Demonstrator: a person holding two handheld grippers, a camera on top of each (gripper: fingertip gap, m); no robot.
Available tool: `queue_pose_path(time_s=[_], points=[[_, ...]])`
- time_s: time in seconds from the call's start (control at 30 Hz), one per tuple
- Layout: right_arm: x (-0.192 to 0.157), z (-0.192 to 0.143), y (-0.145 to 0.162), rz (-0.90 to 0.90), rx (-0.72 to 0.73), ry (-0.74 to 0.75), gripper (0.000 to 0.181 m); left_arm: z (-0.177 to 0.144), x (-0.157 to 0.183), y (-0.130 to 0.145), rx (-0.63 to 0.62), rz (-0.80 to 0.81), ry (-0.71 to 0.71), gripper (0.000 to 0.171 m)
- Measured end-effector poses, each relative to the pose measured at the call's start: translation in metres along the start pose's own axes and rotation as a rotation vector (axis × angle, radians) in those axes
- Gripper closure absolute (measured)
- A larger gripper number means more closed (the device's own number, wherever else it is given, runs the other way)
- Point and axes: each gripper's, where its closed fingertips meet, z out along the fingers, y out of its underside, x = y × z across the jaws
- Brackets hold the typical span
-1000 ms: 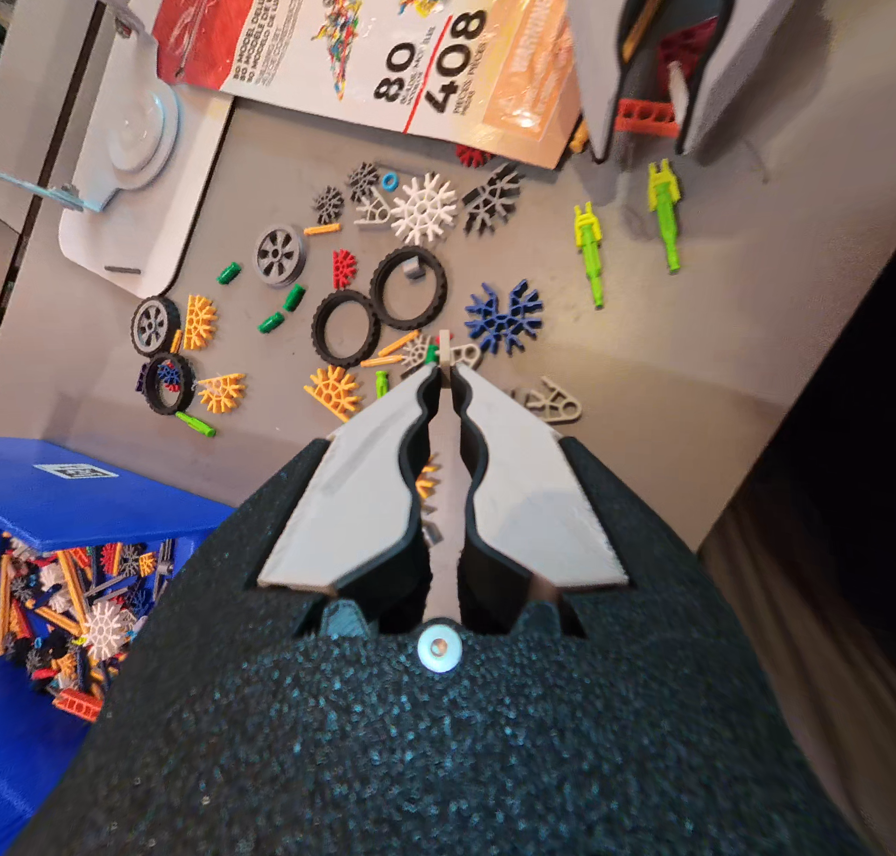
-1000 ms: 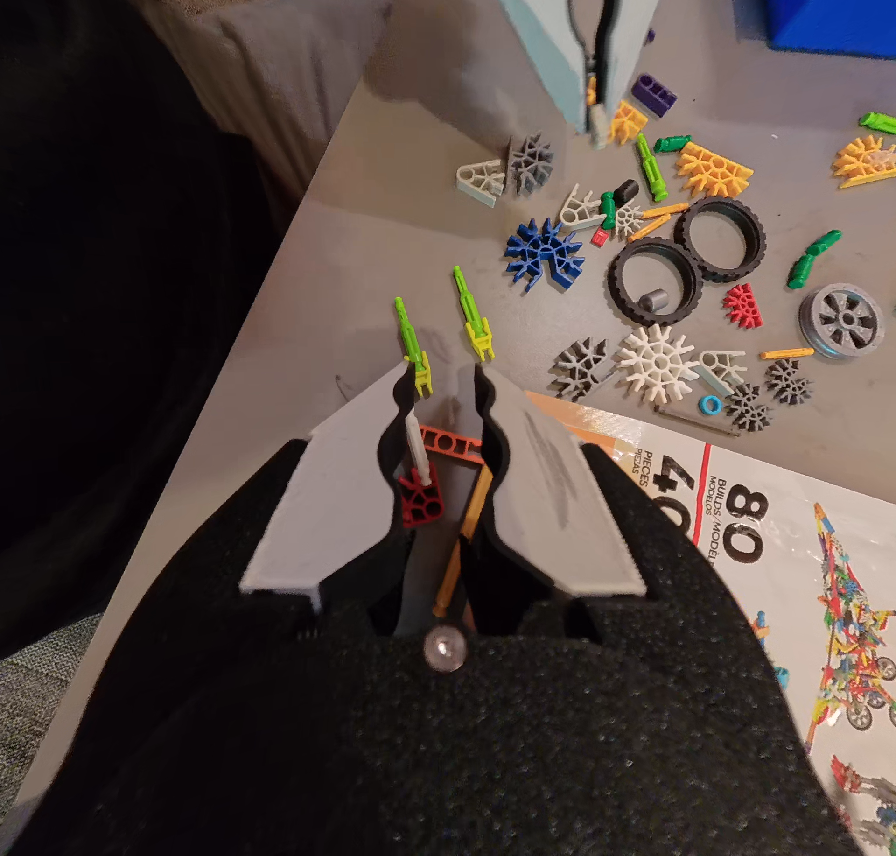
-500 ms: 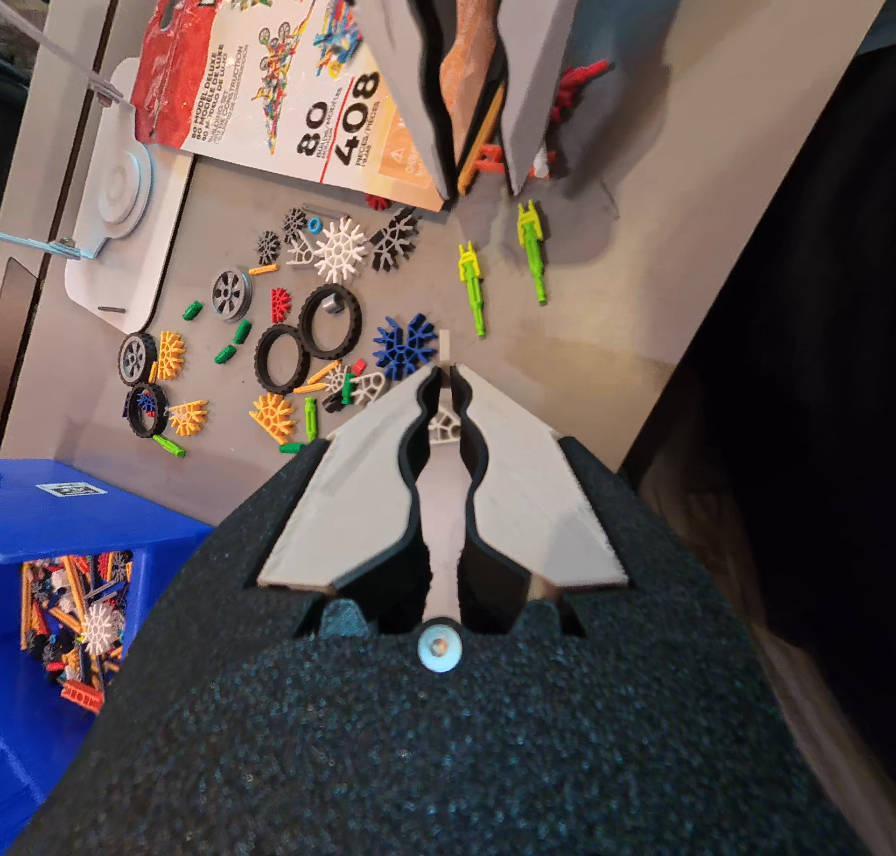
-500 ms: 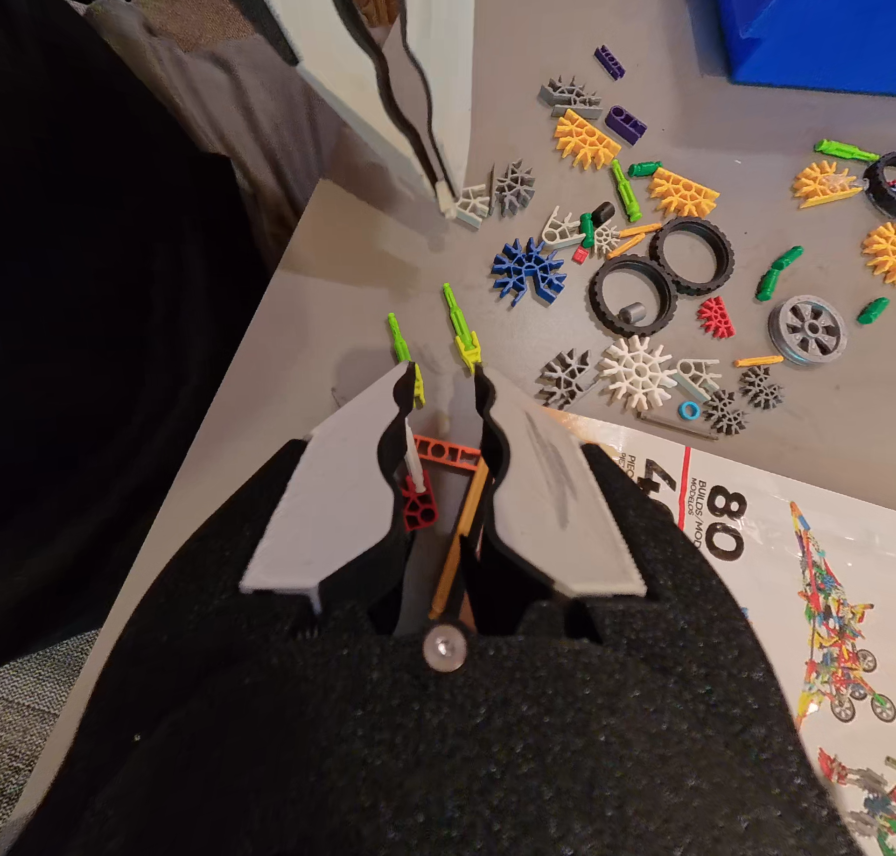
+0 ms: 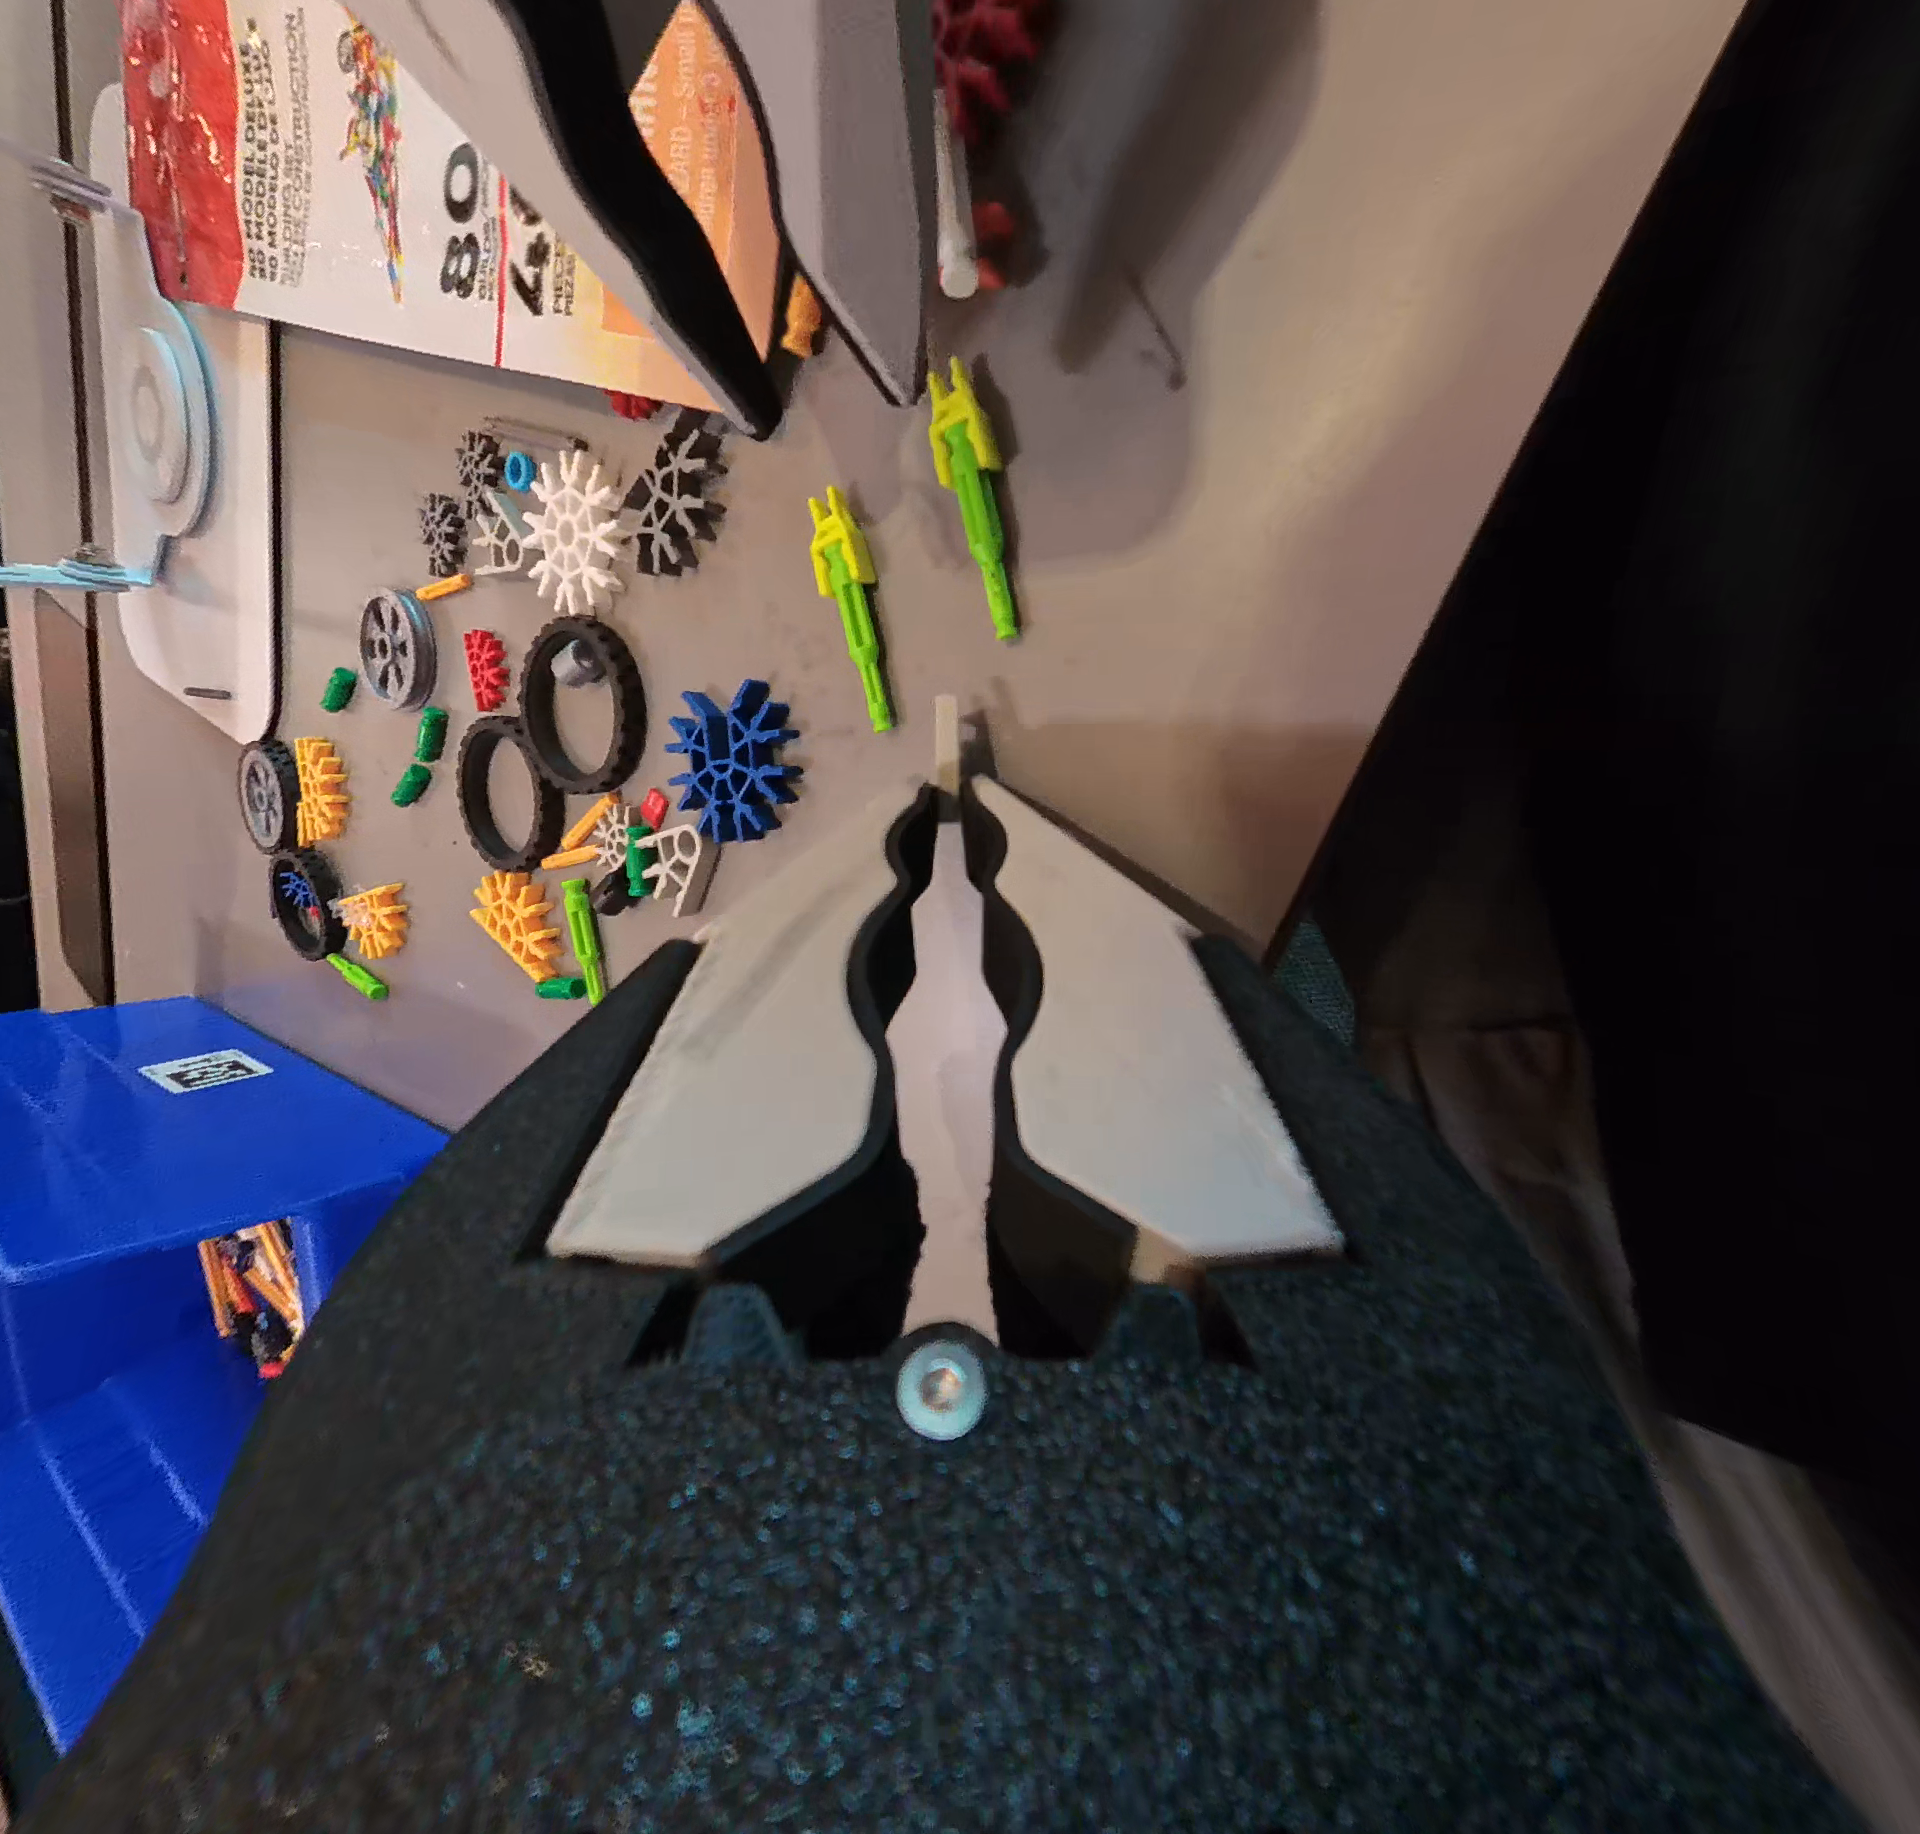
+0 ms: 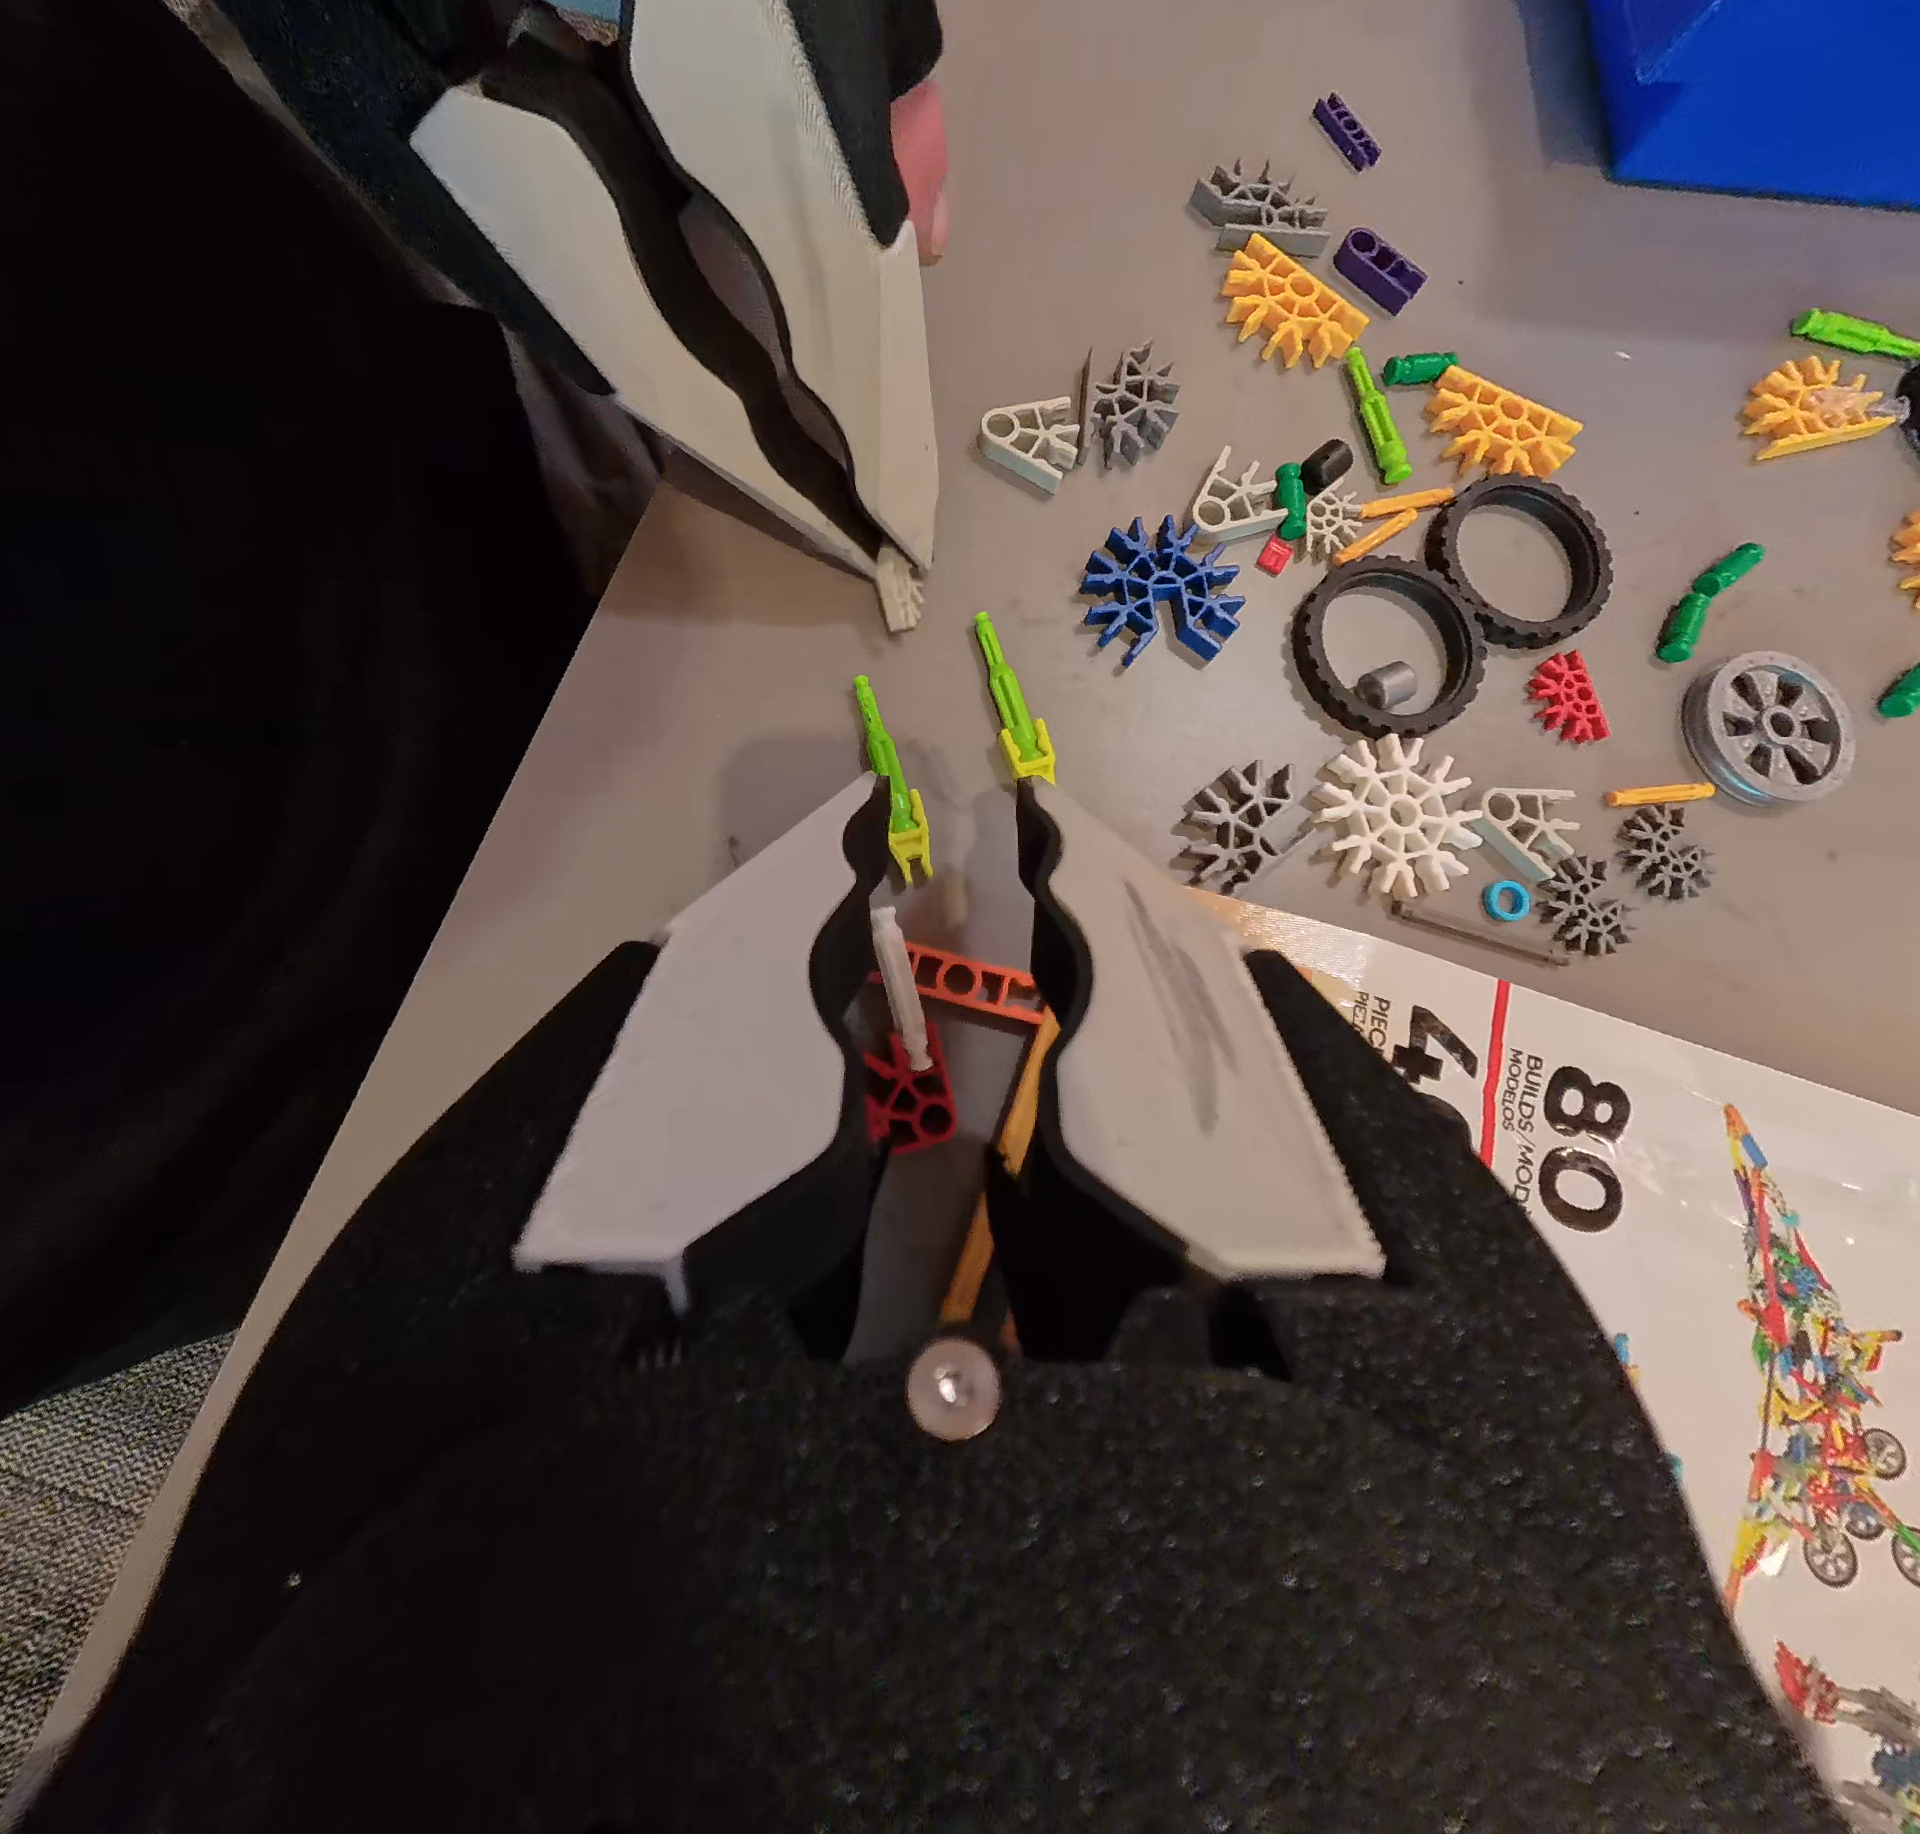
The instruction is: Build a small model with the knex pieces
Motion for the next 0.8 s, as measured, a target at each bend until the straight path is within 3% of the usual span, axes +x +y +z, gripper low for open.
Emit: queue_pose_path(time_s=[0.1, 0.8], points=[[-0.002, 0.0, -0.001, -0.004, 0.0, -0.006, 0.158, -0.004, -0.001, -0.003, 0.027, -0.039, 0.005, 0.158], [-0.016, 0.031, -0.003, -0.041, -0.051, -0.045, 0.179, -0.003, 0.012, -0.013, 0.107, -0.092, 0.046, 0.168]])
